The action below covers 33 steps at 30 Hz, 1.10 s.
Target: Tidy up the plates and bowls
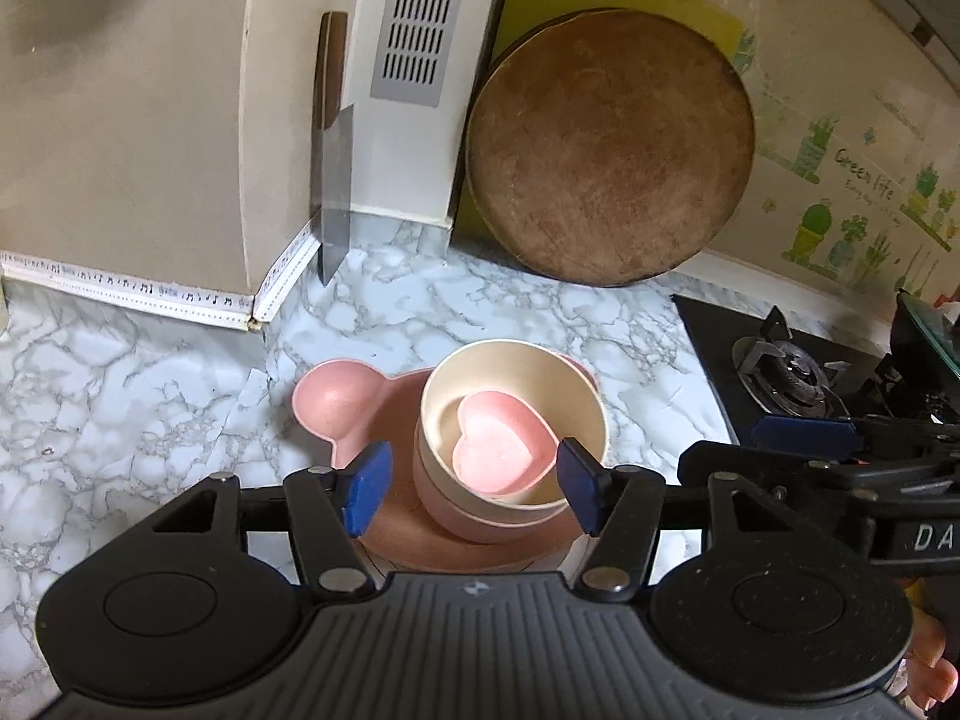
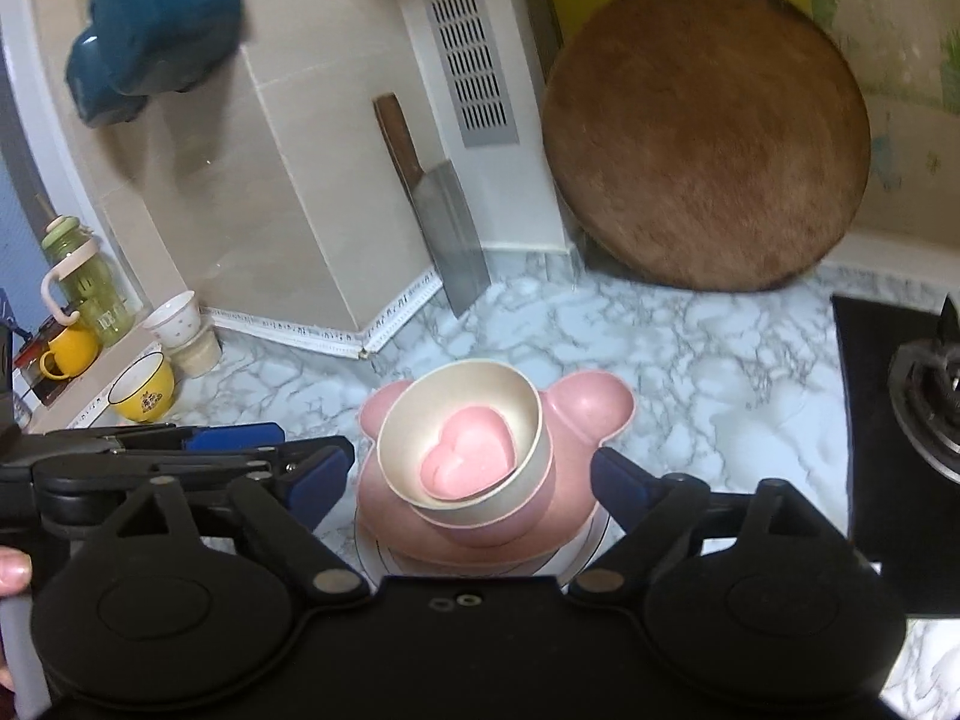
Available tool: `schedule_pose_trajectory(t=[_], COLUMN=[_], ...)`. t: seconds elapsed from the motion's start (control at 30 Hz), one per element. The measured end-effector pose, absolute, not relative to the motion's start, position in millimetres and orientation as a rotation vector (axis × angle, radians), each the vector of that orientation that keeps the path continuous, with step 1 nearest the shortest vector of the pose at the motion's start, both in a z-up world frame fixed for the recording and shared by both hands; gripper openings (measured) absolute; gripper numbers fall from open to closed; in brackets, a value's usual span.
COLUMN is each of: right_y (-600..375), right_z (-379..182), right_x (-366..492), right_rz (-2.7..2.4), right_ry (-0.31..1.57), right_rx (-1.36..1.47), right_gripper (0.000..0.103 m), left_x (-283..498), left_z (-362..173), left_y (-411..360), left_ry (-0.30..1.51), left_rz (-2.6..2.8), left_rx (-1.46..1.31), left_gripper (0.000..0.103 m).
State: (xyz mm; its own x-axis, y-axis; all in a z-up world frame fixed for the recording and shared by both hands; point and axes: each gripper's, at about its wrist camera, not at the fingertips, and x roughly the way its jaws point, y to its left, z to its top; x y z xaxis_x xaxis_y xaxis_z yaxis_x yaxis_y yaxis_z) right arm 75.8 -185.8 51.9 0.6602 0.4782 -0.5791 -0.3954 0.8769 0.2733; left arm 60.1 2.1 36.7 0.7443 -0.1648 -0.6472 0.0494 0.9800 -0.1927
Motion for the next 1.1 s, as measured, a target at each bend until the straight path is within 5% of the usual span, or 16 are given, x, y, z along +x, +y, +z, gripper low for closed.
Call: schedule_pose_trajectory(t=[0.17,0.53,0.67,1.1], right_y=[-194,-218,-218,-217], right_z=[55,46,37,34], right_x=[61,41,34,24], right_rz=[0.49,0.416,0.394,0.361], right_ry=[0.625,0.536,0.526,0.503], right_rx=[0.131,0.178,0.155,0.115], right_gripper=[0.099,0.103,0.103,0.103], left_x=[45,28,22,11], left_z=[40,31,28,27], left_y=[-1,-9,-10,-7], left_ry=[0.686,0.67,0.646,0.609], left_rz=[-0.143,-0.173,-0.175,-0.171], left_rx=[-0.159,-0.135,-0.14,-0.176], left_gripper=[0.076,0.082,0.103,0.103])
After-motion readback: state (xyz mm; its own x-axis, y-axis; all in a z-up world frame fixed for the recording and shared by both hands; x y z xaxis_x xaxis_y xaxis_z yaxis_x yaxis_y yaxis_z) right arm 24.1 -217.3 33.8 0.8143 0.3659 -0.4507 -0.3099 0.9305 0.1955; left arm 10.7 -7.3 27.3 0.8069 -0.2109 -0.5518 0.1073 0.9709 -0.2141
